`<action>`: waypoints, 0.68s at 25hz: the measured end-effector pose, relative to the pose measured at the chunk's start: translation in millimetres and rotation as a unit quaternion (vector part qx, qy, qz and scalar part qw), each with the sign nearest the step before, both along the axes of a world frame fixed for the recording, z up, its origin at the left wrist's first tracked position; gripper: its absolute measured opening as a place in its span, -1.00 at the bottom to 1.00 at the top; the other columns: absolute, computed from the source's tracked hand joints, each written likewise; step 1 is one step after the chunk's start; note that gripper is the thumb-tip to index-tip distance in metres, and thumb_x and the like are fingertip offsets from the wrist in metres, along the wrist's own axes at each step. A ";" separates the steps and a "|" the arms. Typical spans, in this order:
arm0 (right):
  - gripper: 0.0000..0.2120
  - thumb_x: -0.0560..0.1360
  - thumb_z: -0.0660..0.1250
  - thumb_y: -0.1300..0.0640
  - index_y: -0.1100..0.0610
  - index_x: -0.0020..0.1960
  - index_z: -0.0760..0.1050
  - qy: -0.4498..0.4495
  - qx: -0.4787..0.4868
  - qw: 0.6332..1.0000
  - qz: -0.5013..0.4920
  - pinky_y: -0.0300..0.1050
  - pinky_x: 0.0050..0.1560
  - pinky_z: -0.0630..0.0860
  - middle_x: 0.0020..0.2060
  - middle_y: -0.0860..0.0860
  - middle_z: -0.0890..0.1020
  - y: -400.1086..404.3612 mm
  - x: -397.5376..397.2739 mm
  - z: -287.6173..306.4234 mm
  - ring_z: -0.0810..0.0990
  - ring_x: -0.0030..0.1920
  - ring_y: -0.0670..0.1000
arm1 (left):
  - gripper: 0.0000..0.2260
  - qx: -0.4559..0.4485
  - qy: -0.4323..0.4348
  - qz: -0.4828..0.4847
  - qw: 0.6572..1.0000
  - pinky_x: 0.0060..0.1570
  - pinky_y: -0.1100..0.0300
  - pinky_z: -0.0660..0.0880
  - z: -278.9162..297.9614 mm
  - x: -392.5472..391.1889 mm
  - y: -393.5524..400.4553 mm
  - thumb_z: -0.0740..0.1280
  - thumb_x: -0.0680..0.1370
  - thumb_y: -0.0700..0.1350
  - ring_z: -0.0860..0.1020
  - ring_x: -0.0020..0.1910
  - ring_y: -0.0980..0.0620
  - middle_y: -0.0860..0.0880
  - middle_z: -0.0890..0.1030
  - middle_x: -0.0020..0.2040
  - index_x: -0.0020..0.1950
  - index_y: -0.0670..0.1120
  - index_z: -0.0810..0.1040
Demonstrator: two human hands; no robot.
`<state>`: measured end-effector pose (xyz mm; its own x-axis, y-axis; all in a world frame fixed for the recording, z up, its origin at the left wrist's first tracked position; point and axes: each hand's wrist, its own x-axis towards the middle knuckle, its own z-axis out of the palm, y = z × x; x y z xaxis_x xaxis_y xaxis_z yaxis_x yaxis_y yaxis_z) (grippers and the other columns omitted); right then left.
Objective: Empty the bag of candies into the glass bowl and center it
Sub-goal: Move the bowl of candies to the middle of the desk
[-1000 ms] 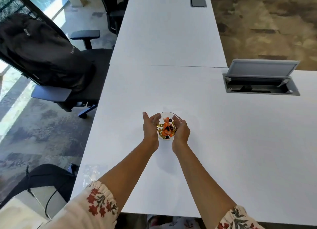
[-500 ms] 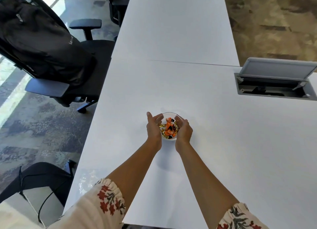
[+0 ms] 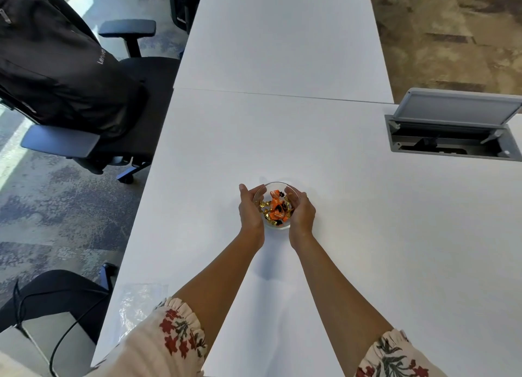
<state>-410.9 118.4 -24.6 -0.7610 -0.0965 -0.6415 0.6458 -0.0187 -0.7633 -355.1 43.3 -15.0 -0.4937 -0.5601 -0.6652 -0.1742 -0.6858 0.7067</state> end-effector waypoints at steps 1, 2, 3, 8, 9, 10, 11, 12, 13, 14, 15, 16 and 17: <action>-0.57 0.65 0.03 0.04 0.10 0.17 0.67 0.002 -0.001 1.000 0.001 -0.09 0.07 0.59 0.11 0.00 0.72 -0.8 -2.0 -0.7 0.65 0.15 0.02 | -0.45 -0.002 0.001 0.000 1.000 -0.05 0.23 0.47 -0.4 -1.2 -0.8 -0.07 0.71 0.20 0.60 0.13 0.08 -0.05 0.64 0.25 0.26 -0.11 0.58; -0.57 0.65 0.04 0.04 0.09 0.16 0.68 0.005 -0.002 1.000 0.003 -0.07 0.10 0.60 0.11 0.00 0.72 -1.4 -3.9 -0.8 0.65 0.15 0.02 | -0.44 -0.002 0.001 -0.001 1.000 -0.05 0.23 0.47 -0.2 -2.4 -1.5 -0.07 0.71 0.20 0.60 0.12 0.08 -0.06 0.64 0.26 0.27 -0.11 0.58; -0.57 0.65 0.04 0.04 0.09 0.15 0.68 0.006 -0.002 1.000 0.004 -0.06 0.10 0.60 0.10 -0.01 0.72 -2.0 -5.7 -1.3 0.65 0.15 0.02 | -0.44 -0.006 0.001 -0.001 1.000 -0.05 0.23 0.48 0.0 -3.9 -1.6 -0.07 0.71 0.20 0.60 0.11 0.09 -0.07 0.63 0.27 0.28 -0.12 0.58; -0.56 0.66 0.01 0.01 0.05 0.17 0.67 0.015 0.010 1.000 0.011 -0.12 0.03 0.58 0.12 -0.02 0.71 -2.3 -8.7 -6.7 0.64 0.17 0.01 | -0.46 -0.016 -0.001 -0.008 1.000 0.17 0.09 0.51 -3.1 -8.1 -2.1 -0.06 0.70 0.22 0.59 0.25 -0.09 -0.11 0.64 0.29 0.15 -0.05 0.62; -0.55 0.67 0.01 0.01 0.05 0.17 0.67 0.018 0.009 1.000 0.013 -0.13 0.02 0.58 0.13 -0.01 0.71 -1.2 -8.4 -7.9 0.63 0.18 0.00 | -0.47 -0.015 -0.001 -0.008 1.000 0.22 0.04 0.51 -3.5 -7.7 -1.4 -0.06 0.70 0.22 0.60 0.25 -0.11 -0.12 0.65 0.27 0.11 -0.03 0.63; -0.55 0.67 0.00 0.01 0.05 0.17 0.66 0.022 0.008 1.000 0.018 -0.14 0.02 0.57 0.14 -0.01 0.71 -0.3 -7.5 -8.3 0.63 0.18 0.00 | -0.48 -0.014 -0.001 -0.009 1.000 0.27 0.00 0.51 -4.2 -6.9 -1.0 -0.06 0.70 0.22 0.61 0.24 -0.11 -0.12 0.66 0.27 0.09 -0.01 0.63; -0.55 0.68 -0.01 0.01 0.05 0.18 0.66 0.027 0.005 0.999 0.019 -0.15 0.02 0.57 0.14 -0.01 0.70 0.4 -7.9 -9.5 0.63 0.19 0.00 | -0.48 -0.018 -0.001 -0.010 1.000 0.31 -0.03 0.50 -4.7 -6.3 -0.5 -0.06 0.70 0.23 0.61 0.25 -0.12 -0.12 0.66 0.26 0.09 0.00 0.63; -0.54 0.69 -0.02 0.01 0.06 0.18 0.65 0.032 0.005 0.999 0.022 -0.17 0.02 0.57 0.14 -0.01 0.70 0.7 -7.4 -7.9 0.62 0.19 0.00 | -0.48 -0.021 -0.003 -0.012 1.000 0.34 -0.06 0.49 -4.0 -5.7 0.2 -0.06 0.70 0.23 0.60 0.26 -0.12 -0.11 0.66 0.27 0.09 0.01 0.63; -0.54 0.69 -0.03 0.01 0.08 0.20 0.65 0.035 0.004 0.999 0.023 -0.18 0.01 0.56 0.14 0.00 0.70 1.1 -7.1 -9.1 0.62 0.20 0.00 | -0.48 -0.024 -0.002 -0.014 1.000 0.37 -0.08 0.48 -6.9 -5.4 -0.1 -0.06 0.69 0.24 0.59 0.28 -0.12 -0.10 0.66 0.28 0.10 0.03 0.63; -0.53 0.70 -0.03 0.01 0.09 0.22 0.64 0.036 0.001 0.999 0.026 -0.19 0.01 0.56 0.15 0.00 0.70 1.5 -6.9 -6.0 0.61 0.21 0.01 | -0.48 -0.026 -0.005 -0.015 1.000 0.38 -0.10 0.46 -4.5 -4.8 -1.8 -0.06 0.69 0.25 0.58 0.30 -0.12 -0.09 0.65 0.29 0.10 0.04 0.63; -0.53 0.70 -0.03 0.01 0.10 0.24 0.63 0.034 -0.009 0.999 0.028 -0.19 0.01 0.55 0.17 0.01 0.69 2.3 -7.5 -7.6 0.60 0.22 0.01 | -0.48 -0.023 0.006 -0.021 0.999 0.40 -0.11 0.44 -5.1 -4.6 -3.6 -0.06 0.68 0.26 0.57 0.31 -0.12 -0.07 0.65 0.30 0.12 0.04 0.63; -0.54 0.70 -0.03 0.01 0.10 0.24 0.62 0.035 -0.003 0.999 0.034 -0.17 0.04 0.54 0.18 0.01 0.68 3.9 -7.2 -8.6 0.60 0.24 0.02 | -0.47 -0.026 -0.009 -0.034 0.999 0.40 -0.09 0.43 -2.2 -3.5 -5.0 -0.05 0.68 0.27 0.56 0.33 -0.11 -0.05 0.64 0.30 0.16 0.02 0.63; -0.56 0.70 -0.01 0.01 0.08 0.22 0.63 0.035 -0.004 0.999 0.037 -0.16 0.07 0.53 0.19 0.00 0.68 4.6 -8.2 -8.0 0.59 0.25 0.01 | -0.46 -0.028 -0.008 -0.043 0.999 0.38 -0.03 0.42 -2.0 -2.6 -7.8 -0.04 0.68 0.26 0.55 0.34 -0.09 -0.03 0.64 0.30 0.22 -0.01 0.63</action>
